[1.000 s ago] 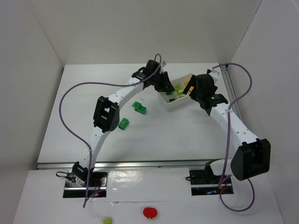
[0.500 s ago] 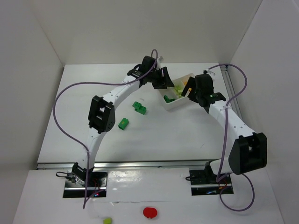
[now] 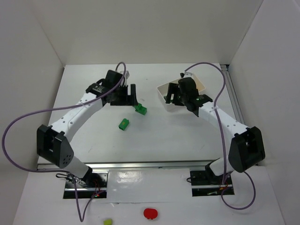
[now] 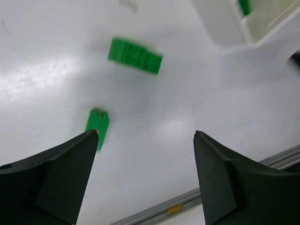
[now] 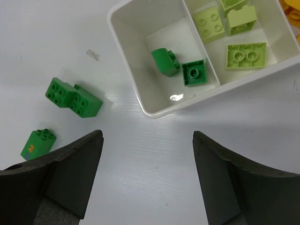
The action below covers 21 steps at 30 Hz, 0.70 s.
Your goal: Sort the legos into containers by color
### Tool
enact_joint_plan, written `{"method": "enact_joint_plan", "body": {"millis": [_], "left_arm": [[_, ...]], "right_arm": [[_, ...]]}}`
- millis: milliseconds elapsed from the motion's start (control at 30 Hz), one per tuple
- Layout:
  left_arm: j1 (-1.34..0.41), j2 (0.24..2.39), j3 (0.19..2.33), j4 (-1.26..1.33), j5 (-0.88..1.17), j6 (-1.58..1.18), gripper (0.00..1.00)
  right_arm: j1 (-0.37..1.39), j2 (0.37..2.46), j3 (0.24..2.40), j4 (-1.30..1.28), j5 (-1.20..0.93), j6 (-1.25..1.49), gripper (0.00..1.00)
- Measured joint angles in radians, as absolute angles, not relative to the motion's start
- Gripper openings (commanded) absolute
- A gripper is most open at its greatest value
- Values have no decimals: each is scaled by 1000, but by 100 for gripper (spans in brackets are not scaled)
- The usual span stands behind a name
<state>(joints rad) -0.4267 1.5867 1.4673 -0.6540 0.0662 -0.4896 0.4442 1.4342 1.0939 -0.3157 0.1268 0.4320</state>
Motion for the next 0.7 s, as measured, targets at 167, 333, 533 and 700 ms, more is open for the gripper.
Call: {"method": "enact_joint_plan", "body": {"millis": [167, 333, 533, 700], "left_arm": [[-463, 1529, 1236, -672, -13, -471, 90], [-462, 1586, 1105, -658, -39, -474, 81], [-462, 1645, 1088, -599, -68, -471, 70], [-462, 1700, 1126, -559, -80, -455, 66]], "right_arm": [[439, 1442, 1106, -311, 149, 428, 87], [439, 1449, 1120, -311, 161, 427, 87], [433, 1449, 1120, -316, 170, 427, 87], [433, 1449, 1120, -318, 173, 427, 87]]}}
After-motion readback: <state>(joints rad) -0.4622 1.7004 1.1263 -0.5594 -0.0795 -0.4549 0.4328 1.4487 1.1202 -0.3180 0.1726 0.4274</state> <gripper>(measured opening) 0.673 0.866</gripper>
